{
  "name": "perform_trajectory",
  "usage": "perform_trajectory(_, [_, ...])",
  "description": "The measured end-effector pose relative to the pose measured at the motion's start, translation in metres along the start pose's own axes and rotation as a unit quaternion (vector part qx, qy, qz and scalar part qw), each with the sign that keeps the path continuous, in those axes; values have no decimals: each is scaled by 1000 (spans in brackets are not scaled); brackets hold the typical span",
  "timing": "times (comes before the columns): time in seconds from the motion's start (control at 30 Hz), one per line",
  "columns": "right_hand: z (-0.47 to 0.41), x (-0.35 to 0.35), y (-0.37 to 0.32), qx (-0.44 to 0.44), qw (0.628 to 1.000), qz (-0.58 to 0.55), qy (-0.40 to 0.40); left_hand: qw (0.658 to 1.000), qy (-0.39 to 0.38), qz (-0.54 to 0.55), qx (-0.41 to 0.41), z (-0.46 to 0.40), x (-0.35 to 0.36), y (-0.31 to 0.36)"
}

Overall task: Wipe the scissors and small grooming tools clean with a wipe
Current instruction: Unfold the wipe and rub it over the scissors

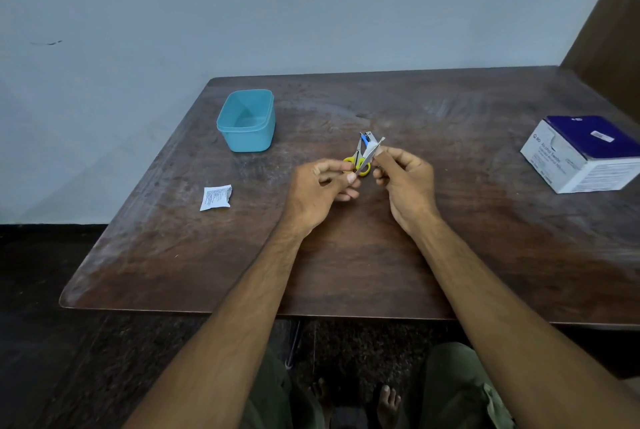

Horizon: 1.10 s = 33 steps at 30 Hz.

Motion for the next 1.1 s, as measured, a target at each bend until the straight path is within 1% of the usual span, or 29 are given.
perform_trajectory(0.1, [2,-1,-1,-8,1000,-1,4,999,-16,-42,1,0,4,-1])
perform_trajectory(0.2, [1,-4,-2,-14,999,-4,31,999,4,-48,9,0,2,1])
perform_trajectory(0.33, [2,-6,-4,-14,999,-2,48,999,43,-24,-4,-1,-15,3])
perform_trajectory(0.47, [4,-3,-5,-12,999,26,43,990,129,-52,1,-5,-51,8])
perform_trajectory(0.6, [7,7,-7,-26,996,76,39,972,203,-120,4,-11,-89,17])
perform_trajectory(0.67, [8,16,-7,-34,993,107,35,963,234,-133,2,-17,-103,22])
perform_trajectory(0.77, [9,30,-7,-39,991,128,26,942,279,-186,-2,-29,-127,36])
perform_trajectory(0.93, [8,39,-4,-56,986,153,22,915,302,-267,-20,-68,-160,65])
perform_trajectory(1.1, [7,39,-5,-72,983,169,24,881,285,-375,-38,-105,-170,74])
Point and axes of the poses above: each hand's wrist, its own z-axis away from the middle knuckle, its own x-axis out of the palm, y = z × x, the point moved 7 cm from there along -z, towards the middle knuckle, and after that the axes turned 6 degrees about y, right-handed, at the moved point
